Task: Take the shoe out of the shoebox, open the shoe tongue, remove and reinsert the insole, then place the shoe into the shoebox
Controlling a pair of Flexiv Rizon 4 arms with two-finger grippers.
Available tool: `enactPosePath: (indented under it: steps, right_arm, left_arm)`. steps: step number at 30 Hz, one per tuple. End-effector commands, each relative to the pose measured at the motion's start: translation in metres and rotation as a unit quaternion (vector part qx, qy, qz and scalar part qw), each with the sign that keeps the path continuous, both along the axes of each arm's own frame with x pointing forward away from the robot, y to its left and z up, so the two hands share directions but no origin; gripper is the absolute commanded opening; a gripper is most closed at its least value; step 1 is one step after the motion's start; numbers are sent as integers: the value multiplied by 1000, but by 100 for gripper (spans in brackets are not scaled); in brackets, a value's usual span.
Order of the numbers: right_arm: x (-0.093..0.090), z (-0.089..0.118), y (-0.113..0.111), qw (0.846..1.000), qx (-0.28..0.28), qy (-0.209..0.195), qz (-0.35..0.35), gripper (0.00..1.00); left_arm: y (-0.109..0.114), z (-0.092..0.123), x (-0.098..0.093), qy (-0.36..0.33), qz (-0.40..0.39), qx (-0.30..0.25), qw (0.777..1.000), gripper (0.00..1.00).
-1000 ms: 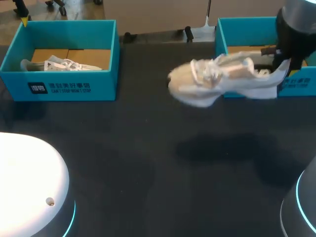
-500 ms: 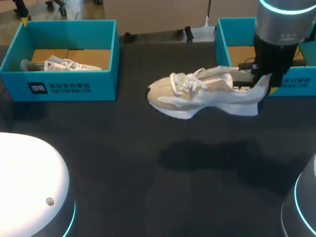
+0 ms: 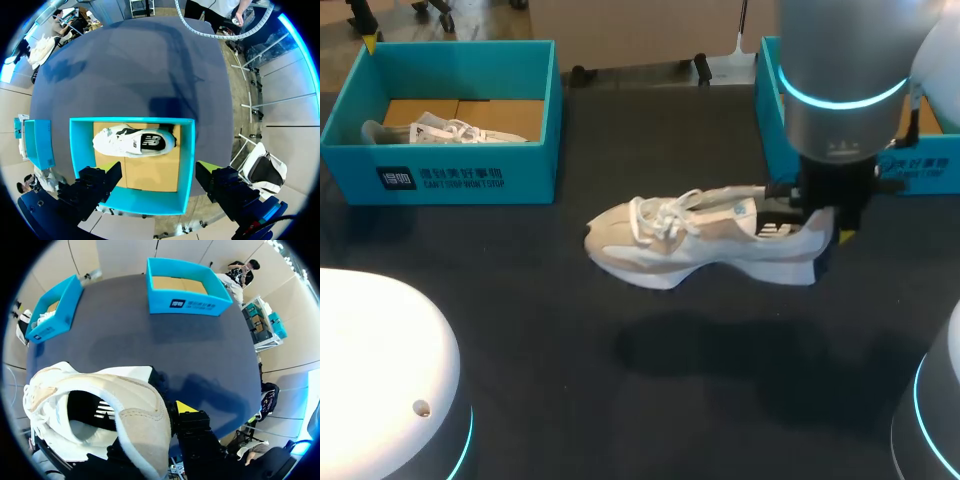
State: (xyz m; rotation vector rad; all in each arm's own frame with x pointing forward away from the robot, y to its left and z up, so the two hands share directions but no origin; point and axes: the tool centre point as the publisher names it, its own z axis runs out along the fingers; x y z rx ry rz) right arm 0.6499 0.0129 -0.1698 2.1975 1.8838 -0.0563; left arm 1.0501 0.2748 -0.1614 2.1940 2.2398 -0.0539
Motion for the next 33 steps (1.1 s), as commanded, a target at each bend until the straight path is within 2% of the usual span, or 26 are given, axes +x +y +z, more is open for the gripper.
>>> enactPosePath:
  steps: [1,18,20,22,26,33]
  right_arm:
    - [1,-9,9,1000,-1,12,3,0]
    - [1,-9,10,1000,-3,10,-1,0]
    - [13,-29,12,999,-38,15,-24,0]
    - [21,-43,14,999,-36,8,-27,0]
    - [31,-70,15,997,-73,18,-33,0]
    - [39,-105,11,998,-47,19,-40,0]
  left_arm:
    - [1,0,1,1,-1,1,1000,100]
    - [1,0,1,1,-1,1,1000,100]
    - [1,0,1,1,-1,1,1000,100]
    - [1,0,1,1,-1,1,1000,100]
    - [1,0,1,1,-1,1,1000,100]
    - [1,0,1,1,-1,1,1000,100]
